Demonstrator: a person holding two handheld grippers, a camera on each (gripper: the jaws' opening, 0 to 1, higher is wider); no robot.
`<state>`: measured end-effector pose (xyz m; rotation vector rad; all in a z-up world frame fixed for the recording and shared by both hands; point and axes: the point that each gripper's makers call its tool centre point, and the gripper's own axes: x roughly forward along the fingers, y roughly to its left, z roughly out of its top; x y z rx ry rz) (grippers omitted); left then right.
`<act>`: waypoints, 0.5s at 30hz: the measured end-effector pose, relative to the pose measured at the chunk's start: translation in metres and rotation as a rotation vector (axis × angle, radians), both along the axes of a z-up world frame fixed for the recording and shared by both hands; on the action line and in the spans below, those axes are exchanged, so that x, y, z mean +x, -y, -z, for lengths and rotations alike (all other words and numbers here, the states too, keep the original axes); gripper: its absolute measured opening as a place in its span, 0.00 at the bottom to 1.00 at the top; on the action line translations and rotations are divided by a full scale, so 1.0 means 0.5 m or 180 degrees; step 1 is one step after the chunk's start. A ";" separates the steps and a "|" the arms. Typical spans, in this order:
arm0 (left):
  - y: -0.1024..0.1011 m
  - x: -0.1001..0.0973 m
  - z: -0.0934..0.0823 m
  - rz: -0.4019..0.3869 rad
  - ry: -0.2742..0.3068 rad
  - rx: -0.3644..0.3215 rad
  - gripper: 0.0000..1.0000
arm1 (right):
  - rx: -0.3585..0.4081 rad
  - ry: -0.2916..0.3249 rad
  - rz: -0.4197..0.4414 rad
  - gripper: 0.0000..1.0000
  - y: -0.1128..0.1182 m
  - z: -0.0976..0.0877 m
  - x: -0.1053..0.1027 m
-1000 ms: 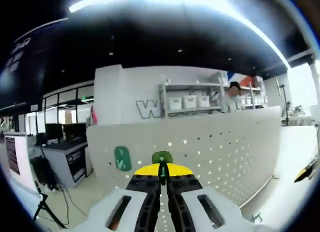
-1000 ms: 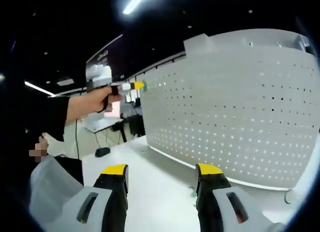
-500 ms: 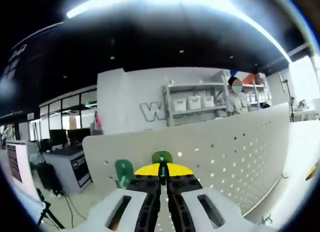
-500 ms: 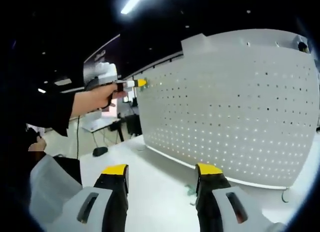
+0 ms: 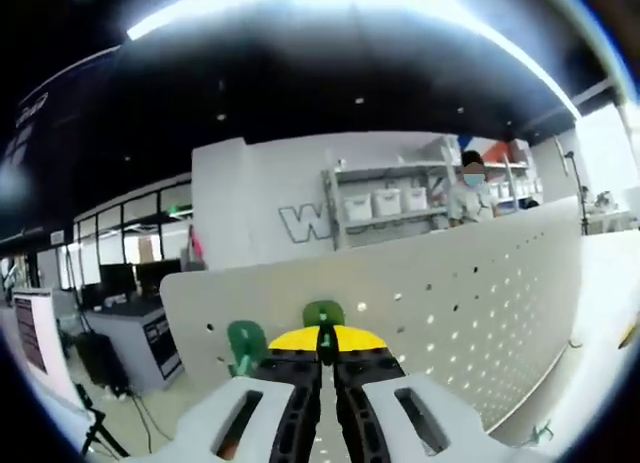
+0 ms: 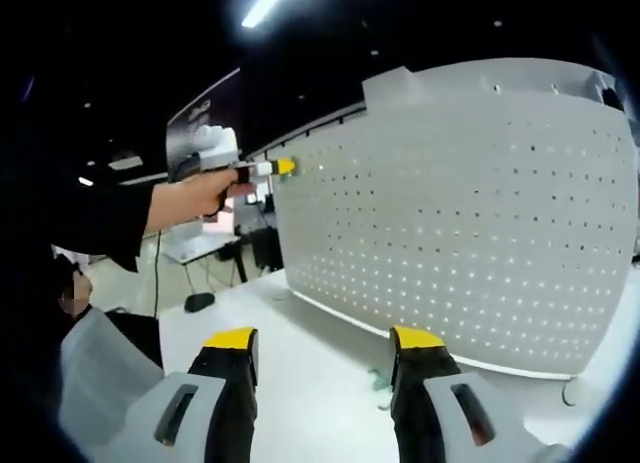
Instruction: Insert the hook assembly into the mounting plate slot until the hook locks in place.
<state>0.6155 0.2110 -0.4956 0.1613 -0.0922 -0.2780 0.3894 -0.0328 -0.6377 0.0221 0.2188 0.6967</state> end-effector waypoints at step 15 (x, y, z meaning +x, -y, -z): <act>0.001 0.008 0.004 -0.0071 0.0044 -0.0010 0.03 | -0.0006 -0.0026 0.0003 0.53 0.001 0.006 0.000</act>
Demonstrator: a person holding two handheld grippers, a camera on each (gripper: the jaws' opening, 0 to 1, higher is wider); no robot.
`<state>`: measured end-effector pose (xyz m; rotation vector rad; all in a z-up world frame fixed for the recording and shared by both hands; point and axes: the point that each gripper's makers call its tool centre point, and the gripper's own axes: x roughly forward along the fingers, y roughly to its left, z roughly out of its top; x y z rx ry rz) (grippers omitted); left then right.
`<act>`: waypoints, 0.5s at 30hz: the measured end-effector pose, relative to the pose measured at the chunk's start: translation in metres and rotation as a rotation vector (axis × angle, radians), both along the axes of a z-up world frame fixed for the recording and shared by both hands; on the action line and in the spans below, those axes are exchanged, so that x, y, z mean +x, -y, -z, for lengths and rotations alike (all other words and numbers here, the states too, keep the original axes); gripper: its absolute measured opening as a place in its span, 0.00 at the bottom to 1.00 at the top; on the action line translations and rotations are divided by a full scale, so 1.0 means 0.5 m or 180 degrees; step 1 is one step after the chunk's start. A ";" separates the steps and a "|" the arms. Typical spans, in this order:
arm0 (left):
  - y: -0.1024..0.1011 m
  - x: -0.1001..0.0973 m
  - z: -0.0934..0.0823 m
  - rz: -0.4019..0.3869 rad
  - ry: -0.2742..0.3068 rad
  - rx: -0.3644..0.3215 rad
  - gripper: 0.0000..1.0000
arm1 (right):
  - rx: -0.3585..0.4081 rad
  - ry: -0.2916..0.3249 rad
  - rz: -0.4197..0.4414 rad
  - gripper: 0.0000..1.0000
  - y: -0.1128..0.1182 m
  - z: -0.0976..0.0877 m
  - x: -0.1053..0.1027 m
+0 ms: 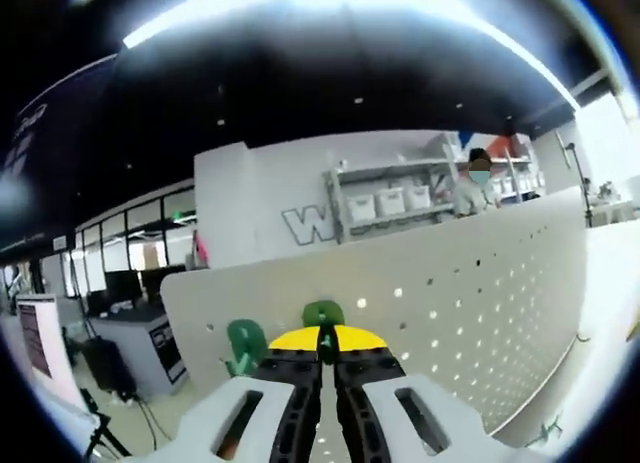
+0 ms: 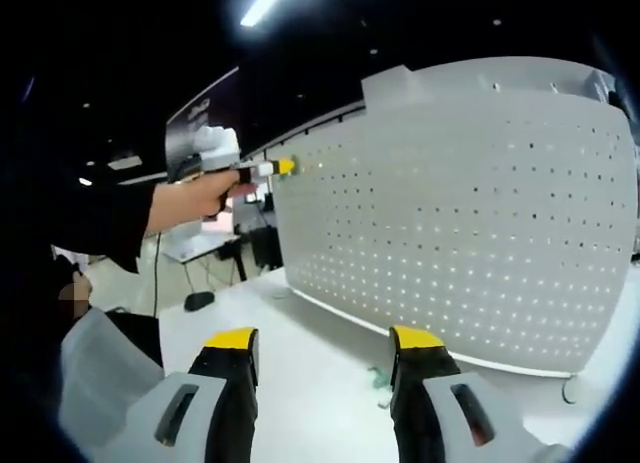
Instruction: Insert the hook assembly into the mounting plate slot until the hook locks in place.
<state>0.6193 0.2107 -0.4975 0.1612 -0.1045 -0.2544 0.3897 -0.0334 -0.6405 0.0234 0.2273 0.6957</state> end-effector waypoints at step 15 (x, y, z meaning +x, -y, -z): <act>0.000 -0.003 0.003 0.0002 0.0044 0.0185 0.05 | 0.0005 -0.0013 0.0018 0.53 0.007 0.003 -0.003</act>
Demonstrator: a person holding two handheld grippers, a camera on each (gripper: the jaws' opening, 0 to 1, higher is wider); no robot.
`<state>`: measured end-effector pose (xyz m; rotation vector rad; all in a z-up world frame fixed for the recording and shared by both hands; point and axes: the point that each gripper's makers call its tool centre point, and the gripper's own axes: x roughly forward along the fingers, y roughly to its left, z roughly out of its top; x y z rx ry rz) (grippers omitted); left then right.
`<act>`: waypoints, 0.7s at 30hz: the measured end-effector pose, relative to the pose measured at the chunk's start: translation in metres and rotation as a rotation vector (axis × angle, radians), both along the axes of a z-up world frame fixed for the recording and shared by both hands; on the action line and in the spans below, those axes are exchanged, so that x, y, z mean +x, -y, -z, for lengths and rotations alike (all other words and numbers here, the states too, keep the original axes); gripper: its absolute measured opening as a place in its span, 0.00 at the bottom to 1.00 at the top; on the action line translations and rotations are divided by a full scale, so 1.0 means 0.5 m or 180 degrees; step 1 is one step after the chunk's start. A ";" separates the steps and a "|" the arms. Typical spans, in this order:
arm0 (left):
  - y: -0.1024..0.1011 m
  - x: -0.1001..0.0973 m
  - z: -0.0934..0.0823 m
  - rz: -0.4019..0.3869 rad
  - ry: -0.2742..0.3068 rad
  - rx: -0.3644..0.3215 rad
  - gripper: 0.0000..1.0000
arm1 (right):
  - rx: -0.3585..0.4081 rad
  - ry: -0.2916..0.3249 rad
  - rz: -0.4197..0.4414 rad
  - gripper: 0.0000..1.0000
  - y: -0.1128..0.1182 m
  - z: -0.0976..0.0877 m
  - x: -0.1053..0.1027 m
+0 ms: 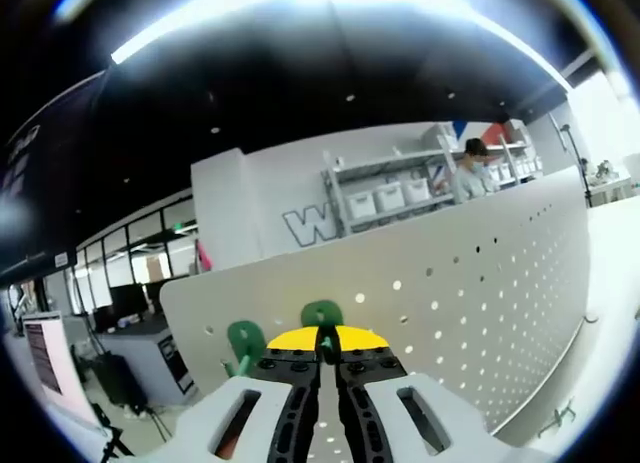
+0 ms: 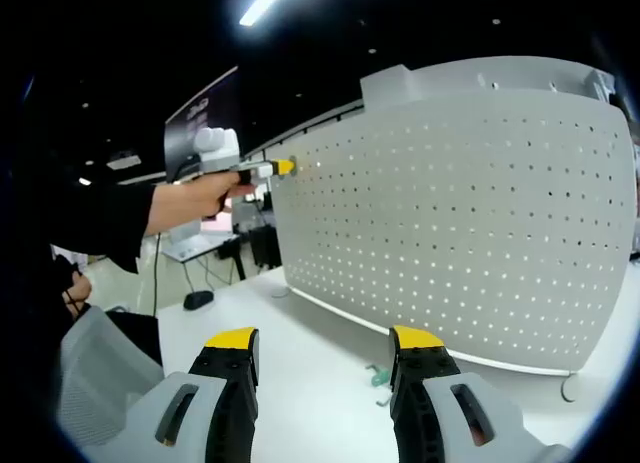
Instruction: Insert the hook assembly into the mounting plate slot until the hook locks in place.
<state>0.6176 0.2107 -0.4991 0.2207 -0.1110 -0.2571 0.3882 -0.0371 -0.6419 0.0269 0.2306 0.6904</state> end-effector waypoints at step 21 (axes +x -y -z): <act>0.014 -0.032 0.020 0.0221 -0.0154 -0.0226 0.32 | -0.0015 0.0003 0.0006 0.53 0.001 0.000 0.001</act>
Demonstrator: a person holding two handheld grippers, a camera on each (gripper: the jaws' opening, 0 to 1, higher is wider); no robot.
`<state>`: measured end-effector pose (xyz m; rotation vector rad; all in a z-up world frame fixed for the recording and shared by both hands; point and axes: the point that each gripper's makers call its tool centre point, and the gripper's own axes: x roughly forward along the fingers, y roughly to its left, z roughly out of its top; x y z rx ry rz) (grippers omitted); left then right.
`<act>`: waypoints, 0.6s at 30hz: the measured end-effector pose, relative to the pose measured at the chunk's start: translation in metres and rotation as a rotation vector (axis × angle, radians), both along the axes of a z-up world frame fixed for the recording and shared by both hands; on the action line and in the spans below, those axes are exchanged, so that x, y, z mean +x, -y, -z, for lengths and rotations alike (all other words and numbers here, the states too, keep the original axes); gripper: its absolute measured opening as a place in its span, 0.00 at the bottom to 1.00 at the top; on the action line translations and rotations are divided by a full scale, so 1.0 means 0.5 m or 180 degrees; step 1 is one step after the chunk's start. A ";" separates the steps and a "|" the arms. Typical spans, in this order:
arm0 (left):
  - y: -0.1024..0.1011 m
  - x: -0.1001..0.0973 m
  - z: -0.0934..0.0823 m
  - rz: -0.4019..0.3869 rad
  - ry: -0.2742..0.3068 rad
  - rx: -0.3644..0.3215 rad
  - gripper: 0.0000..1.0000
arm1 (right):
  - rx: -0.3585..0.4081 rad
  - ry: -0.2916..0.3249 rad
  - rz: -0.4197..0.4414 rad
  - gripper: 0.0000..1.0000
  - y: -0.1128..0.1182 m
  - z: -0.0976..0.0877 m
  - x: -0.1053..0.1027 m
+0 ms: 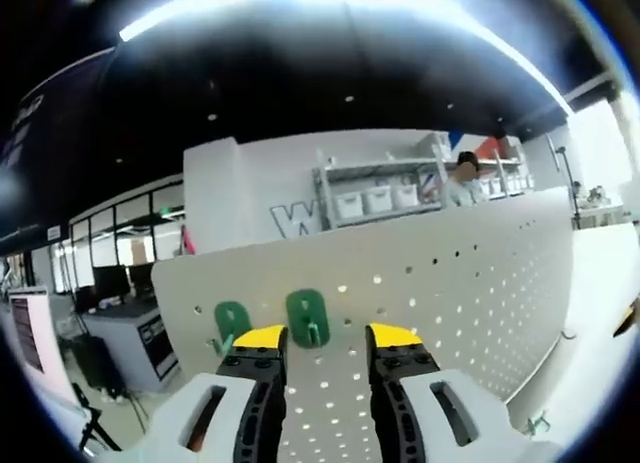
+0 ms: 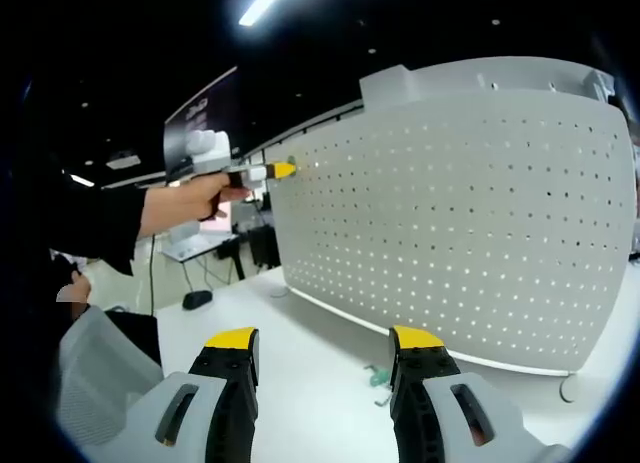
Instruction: Insert the hook assembly into the mounting plate slot until the hook locks in place.
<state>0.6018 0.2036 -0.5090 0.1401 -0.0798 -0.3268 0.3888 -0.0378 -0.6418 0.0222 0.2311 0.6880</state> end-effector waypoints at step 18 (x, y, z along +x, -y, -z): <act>0.025 -0.089 0.031 0.0336 -0.0096 -0.0067 0.40 | 0.0007 0.0012 0.0015 0.53 0.008 -0.002 -0.004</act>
